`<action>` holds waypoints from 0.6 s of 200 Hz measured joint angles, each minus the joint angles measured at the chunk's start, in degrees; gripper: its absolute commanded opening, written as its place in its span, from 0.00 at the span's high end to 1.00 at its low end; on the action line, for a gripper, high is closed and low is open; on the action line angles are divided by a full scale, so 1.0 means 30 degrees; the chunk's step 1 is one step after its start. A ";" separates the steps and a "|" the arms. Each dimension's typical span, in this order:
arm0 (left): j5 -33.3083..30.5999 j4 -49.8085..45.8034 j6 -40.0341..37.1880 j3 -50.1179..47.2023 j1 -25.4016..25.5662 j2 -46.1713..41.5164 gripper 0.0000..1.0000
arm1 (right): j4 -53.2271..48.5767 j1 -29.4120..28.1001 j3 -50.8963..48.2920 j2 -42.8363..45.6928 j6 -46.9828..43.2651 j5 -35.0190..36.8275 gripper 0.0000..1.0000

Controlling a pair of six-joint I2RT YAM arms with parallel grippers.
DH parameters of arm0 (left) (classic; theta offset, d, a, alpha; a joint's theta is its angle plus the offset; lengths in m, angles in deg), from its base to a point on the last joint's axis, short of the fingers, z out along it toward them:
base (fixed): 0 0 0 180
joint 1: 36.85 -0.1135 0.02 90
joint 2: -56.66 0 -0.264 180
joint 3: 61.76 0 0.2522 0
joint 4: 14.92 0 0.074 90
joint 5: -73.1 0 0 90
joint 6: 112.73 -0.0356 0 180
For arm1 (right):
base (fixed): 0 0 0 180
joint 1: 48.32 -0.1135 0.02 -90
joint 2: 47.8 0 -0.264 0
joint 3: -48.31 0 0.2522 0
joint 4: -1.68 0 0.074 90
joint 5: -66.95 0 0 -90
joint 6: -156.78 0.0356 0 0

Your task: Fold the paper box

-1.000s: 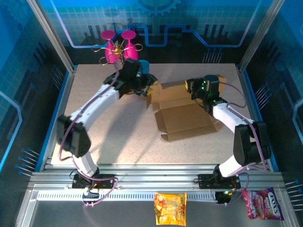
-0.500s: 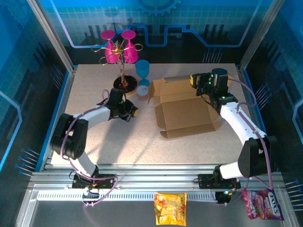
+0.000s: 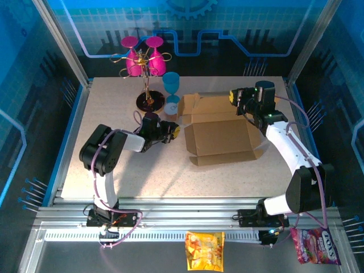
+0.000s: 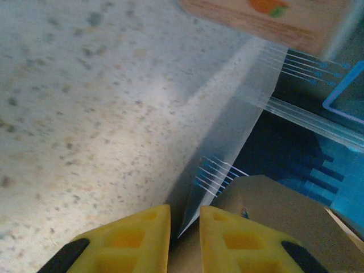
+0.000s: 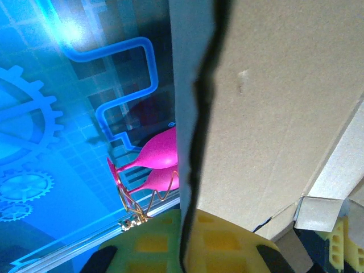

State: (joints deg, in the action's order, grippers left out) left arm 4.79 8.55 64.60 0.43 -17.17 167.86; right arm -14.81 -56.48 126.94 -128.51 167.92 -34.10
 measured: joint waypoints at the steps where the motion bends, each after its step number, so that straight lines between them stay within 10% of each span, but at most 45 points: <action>1: 0.0007 0.0051 0.0000 0.0000 0.0000 0.0029 0.75 | -0.0015 0.0000 0.0000 0.0000 0.0007 0.0000 1.00; 120: -0.0437 0.4634 0.1144 -0.0029 0.1348 0.0780 0.62 | 0.0066 0.0015 0.0029 -0.0080 0.0299 -0.0044 1.00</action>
State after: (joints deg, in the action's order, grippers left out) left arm 3.48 22.45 68.03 0.34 -13.13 170.20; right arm -14.61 -56.44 127.02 -128.75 168.82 -34.23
